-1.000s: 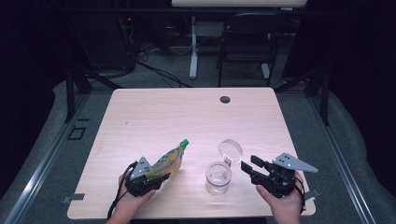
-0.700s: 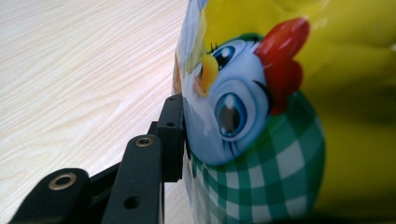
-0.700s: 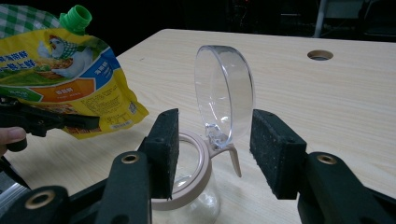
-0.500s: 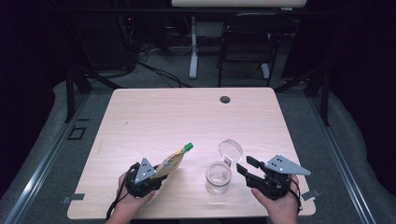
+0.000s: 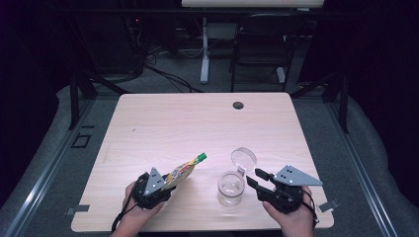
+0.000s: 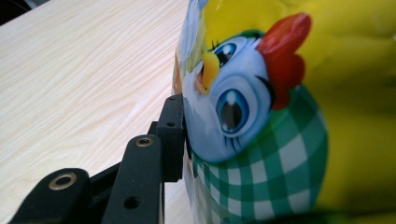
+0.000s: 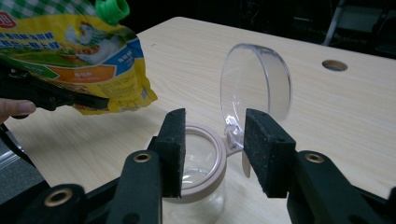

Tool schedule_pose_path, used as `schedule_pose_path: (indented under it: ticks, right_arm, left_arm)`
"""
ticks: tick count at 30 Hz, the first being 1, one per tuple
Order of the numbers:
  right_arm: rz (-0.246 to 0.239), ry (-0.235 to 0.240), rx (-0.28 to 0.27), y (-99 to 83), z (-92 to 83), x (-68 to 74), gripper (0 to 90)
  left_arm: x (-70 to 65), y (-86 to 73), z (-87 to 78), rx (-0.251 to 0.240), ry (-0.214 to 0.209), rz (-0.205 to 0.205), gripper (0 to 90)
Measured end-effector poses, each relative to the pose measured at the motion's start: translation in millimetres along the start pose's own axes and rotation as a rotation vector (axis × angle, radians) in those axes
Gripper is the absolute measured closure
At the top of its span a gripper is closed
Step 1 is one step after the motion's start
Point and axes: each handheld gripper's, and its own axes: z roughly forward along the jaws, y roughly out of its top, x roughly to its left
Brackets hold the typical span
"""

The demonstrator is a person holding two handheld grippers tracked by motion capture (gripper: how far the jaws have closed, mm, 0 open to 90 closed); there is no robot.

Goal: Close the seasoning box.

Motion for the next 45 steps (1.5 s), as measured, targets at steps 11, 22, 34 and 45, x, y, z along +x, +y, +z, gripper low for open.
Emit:
schedule_pose_path:
  ticks: [11,22,34,45]
  right_arm:
    - [-0.098,-0.033,0.007,0.1,2.0,13.8,65.0]
    - [-0.211,-0.028,-0.011,-3.0,5.8,28.7,70.3]
    - [-0.267,-0.033,0.038,-11.9,18.6,36.5,73.0]
    - [-0.304,-0.030,0.063,-16.2,24.3,40.8,73.7]
  left_arm:
    - [-9.1,3.6,-1.7,0.030,0.063,0.098,64.2]
    - [-19.9,6.4,-0.1,0.061,0.112,0.188,64.5]
    - [-25.2,6.5,4.0,0.085,0.118,0.233,64.7]
    - [-27.6,6.0,5.5,0.092,0.122,0.253,64.8]
